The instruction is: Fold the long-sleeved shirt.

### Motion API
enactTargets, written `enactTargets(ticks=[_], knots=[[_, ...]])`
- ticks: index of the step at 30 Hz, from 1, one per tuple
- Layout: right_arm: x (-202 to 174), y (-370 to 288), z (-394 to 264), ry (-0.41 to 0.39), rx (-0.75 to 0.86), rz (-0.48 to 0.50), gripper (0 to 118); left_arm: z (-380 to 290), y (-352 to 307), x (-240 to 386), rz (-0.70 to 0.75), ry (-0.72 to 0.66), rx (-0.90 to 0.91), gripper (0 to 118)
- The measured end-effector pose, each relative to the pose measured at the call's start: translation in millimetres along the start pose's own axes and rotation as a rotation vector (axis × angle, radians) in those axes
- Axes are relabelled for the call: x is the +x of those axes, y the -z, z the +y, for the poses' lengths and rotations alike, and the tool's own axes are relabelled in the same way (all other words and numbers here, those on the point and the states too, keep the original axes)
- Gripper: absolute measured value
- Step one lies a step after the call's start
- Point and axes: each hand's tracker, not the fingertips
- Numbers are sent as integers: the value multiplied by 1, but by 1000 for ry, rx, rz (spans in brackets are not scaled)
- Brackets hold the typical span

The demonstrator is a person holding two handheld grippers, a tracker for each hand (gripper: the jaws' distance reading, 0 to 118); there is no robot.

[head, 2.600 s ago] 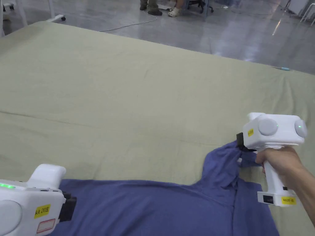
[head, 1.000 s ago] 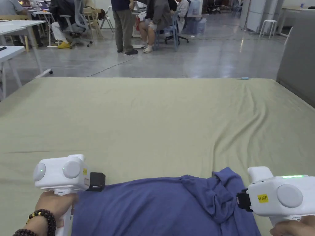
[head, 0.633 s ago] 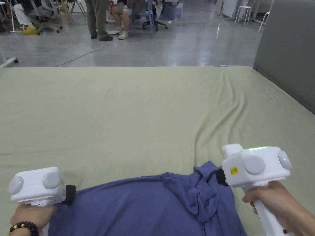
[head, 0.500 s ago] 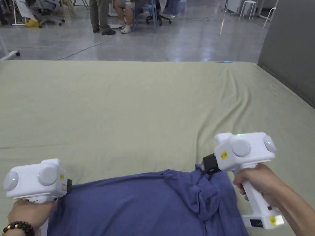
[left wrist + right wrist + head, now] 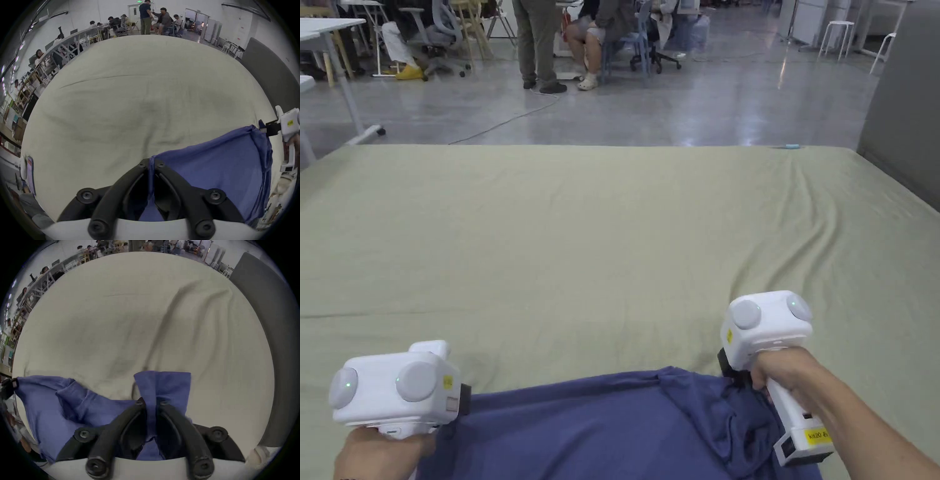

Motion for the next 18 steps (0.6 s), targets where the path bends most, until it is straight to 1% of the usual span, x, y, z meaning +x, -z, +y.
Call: enactTargets(ticks=[1,2,4,5,6,8,9,11,12,14,16,18], knots=[[-2,-2,-3,-38,7,-8,5,-1,-1,2,-4,-3,0,0],[0,-7,-6,-25,17,-3,5,-1,-4,2,-8,-2,1,0],[15,-28,-11,44,89,50,5,-1,-20,2,-15,11,19,0],[20,-42,-15,59,118,89,5,-3,-29,5,-28,24,42,0],[25,-59,-23,52,143,131,5,-3,-41,4,-49,30,69,0],[32,-96,-41,36,231,138,5,-6,-65,0,-60,17,104,0],[35,-113,-53,15,260,147,5,-11,-81,1,-76,14,126,0],[41,-142,-80,3,323,179,5,-24,-107,-2,-107,32,154,0],[46,-156,-98,-9,351,214,5,-34,-121,-5,-121,38,160,0],[56,-175,-135,-7,377,257,5,-55,-139,-11,-148,36,139,0],[62,-187,-174,-18,388,250,5,-78,-154,-20,-161,24,111,0],[66,-194,-217,-24,405,242,5,-108,-165,-25,-163,43,102,0]])
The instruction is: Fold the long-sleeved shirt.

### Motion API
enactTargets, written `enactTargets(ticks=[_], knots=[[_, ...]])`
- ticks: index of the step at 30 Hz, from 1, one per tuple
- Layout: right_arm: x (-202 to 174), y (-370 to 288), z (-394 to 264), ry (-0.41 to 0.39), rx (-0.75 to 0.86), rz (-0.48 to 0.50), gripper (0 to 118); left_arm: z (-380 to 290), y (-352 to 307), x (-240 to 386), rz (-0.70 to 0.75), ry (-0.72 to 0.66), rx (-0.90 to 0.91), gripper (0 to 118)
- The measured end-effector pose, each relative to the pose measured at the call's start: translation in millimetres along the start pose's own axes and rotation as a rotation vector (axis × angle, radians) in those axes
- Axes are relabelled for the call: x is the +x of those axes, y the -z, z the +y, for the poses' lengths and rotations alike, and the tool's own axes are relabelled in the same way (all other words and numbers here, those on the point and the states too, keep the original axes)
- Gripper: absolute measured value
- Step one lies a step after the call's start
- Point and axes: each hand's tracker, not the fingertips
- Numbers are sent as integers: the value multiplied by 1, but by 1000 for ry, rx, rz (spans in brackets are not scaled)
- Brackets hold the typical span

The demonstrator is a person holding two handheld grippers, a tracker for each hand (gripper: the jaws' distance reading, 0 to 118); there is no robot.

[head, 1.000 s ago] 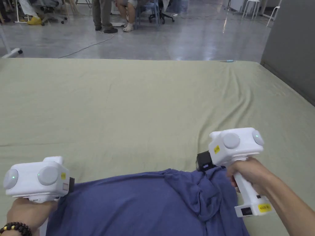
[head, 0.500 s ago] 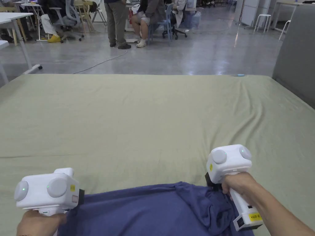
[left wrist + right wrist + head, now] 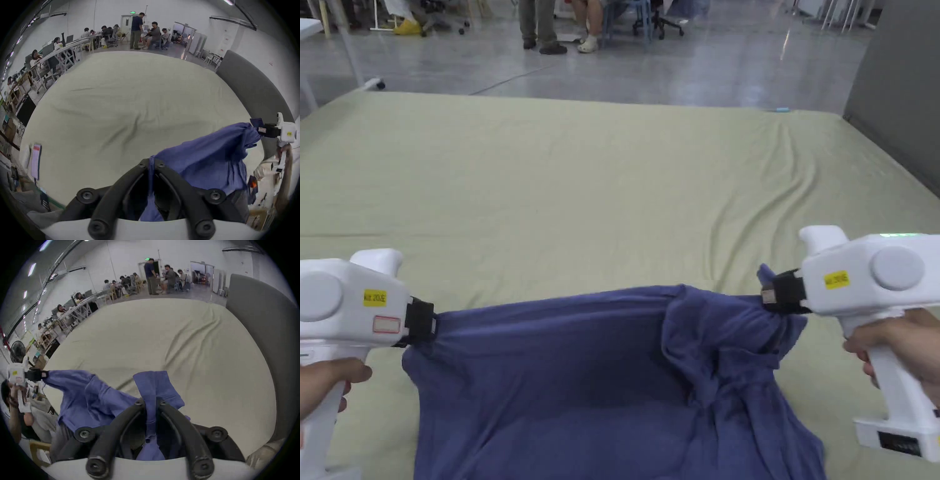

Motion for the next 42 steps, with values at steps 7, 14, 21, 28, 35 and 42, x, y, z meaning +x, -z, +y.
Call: enactTargets(ticks=[7,14,21,28,35,42], knots=[[-28,-2,-128,-94,-182,-48,5,-104,21,1,-33,54,-244,0],[-28,43,-166,-156,-284,-114,6,-141,60,1,-19,57,-324,0],[-30,8,-141,-137,-256,-111,108,-123,17,2,-13,36,-219,115],[-61,-31,-70,-132,-13,-210,94,-68,-32,30,34,83,11,118],[-82,8,-48,-114,-33,-235,0,-58,-4,42,59,108,70,0],[-93,-7,-40,-82,8,-168,0,-65,-3,-22,-285,-227,-34,48]])
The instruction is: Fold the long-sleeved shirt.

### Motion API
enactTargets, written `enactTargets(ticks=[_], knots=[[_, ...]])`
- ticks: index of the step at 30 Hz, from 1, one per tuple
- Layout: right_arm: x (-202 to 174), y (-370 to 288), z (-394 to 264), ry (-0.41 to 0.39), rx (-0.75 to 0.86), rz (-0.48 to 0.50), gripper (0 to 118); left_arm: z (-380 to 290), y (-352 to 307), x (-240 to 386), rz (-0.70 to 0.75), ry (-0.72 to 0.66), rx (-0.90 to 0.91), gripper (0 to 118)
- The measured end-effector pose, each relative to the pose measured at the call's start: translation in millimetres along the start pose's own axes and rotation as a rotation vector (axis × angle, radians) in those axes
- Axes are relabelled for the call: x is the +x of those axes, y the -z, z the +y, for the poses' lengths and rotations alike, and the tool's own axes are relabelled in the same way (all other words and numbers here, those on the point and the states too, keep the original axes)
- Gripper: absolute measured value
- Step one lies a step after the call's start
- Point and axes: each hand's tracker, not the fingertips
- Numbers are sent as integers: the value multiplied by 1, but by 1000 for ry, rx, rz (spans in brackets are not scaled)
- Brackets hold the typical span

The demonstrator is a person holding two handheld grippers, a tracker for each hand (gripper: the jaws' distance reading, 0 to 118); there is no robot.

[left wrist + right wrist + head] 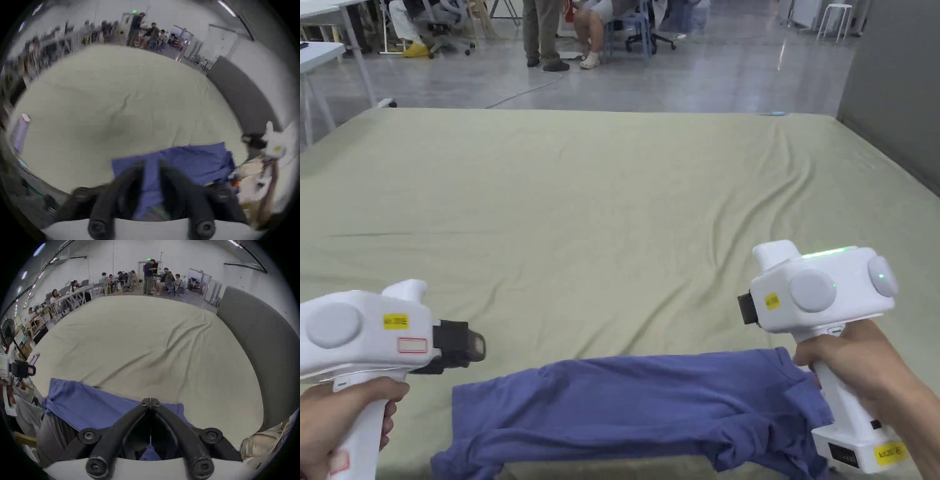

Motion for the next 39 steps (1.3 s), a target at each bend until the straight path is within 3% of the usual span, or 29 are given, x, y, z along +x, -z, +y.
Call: enactTargets(ticks=[1,2,6,11,21,23,24,25,26,27,28,32,39], knots=[[-1,-4,1,5,10,16,0,-3,1,-16,-61,-77,-18,102],[-3,-8,1,11,18,33,0,-7,6,-28,-92,-124,-45,118],[-17,-10,-2,17,38,98,0,-36,22,-74,-108,-192,-104,118],[-30,-4,-3,-5,23,124,0,-52,62,-99,-319,-339,-203,116],[-38,-11,-17,1,15,146,0,-49,126,-95,-459,-351,-122,118],[-39,-12,-18,7,17,146,0,-47,128,-84,-409,-257,-135,118],[-39,-12,-18,11,17,146,0,-48,122,-73,-351,-163,-150,108],[-39,-12,-18,13,17,145,0,-48,116,-66,-275,-90,-142,37],[-39,-12,-18,11,18,143,0,-48,115,-61,-137,-55,-102,1],[-40,-12,-19,12,14,137,0,-49,116,-64,-88,-33,-106,1],[-41,-12,-19,11,13,136,0,-43,113,-68,-202,-72,-125,1],[-41,-14,-18,21,18,139,0,-31,90,-71,-217,-56,-29,1],[-40,-16,-11,27,43,147,0,5,13,-111,-71,-109,110,1]])
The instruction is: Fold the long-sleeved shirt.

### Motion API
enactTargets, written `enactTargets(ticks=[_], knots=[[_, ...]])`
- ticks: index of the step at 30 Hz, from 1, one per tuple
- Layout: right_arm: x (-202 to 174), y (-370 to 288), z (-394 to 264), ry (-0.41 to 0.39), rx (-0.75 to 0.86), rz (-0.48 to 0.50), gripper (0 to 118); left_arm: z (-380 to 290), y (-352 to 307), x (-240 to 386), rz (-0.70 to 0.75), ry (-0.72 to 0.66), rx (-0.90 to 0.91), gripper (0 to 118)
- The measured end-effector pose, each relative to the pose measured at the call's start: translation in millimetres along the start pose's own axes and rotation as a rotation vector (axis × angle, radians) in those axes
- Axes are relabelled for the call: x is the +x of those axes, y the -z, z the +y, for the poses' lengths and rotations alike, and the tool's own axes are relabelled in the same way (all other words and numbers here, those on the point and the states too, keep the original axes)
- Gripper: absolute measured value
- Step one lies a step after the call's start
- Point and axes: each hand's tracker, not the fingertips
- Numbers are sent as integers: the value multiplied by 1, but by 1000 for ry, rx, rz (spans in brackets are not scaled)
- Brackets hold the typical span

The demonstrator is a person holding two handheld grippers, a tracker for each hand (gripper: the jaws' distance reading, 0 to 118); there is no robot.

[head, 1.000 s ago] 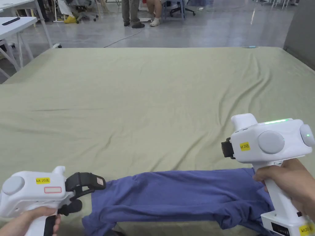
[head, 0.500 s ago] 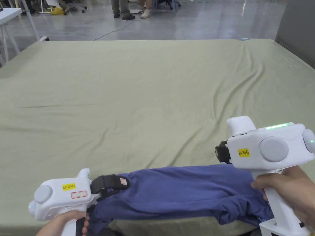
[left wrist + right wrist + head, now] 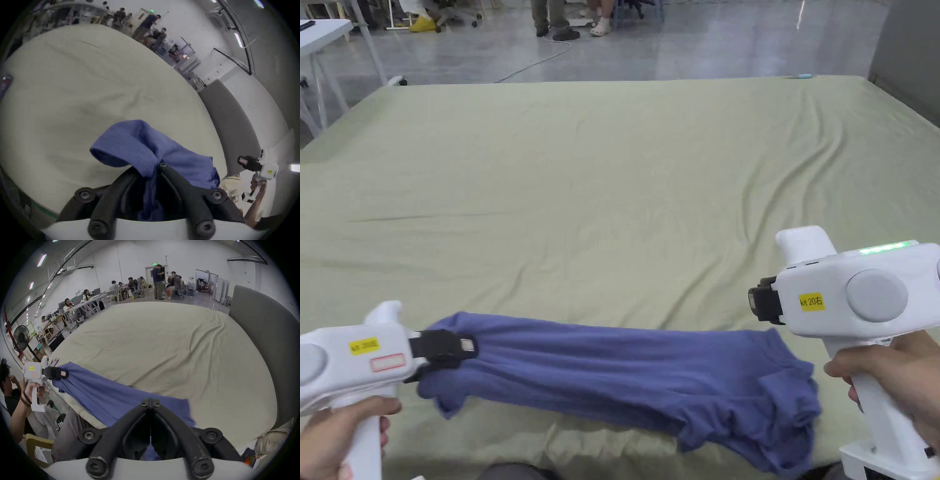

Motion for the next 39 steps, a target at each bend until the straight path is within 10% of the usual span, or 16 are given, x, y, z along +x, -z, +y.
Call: enactTargets(ticks=[9,14,23,24,26,27,30,36,39], knots=[[7,7,-6,31,18,23,0,1,-32,54,-162,-9,14,1],[13,6,-14,25,19,-43,0,-14,24,158,-393,1,-129,1],[49,-16,-40,110,27,-126,0,-87,187,278,-292,192,-444,7],[53,-21,-43,115,27,-130,0,-94,201,276,-250,177,-455,18],[60,-29,-47,154,33,-140,0,-100,220,269,-197,148,-469,94],[63,-33,-49,179,46,-141,0,-100,222,267,-215,145,-468,114],[69,-42,-51,201,62,-120,0,-85,193,268,-297,117,-391,117],[66,-43,-49,225,82,-106,0,-38,114,249,-343,122,-130,110],[62,-43,-50,226,85,-88,0,-57,101,241,-85,232,-62,0]])
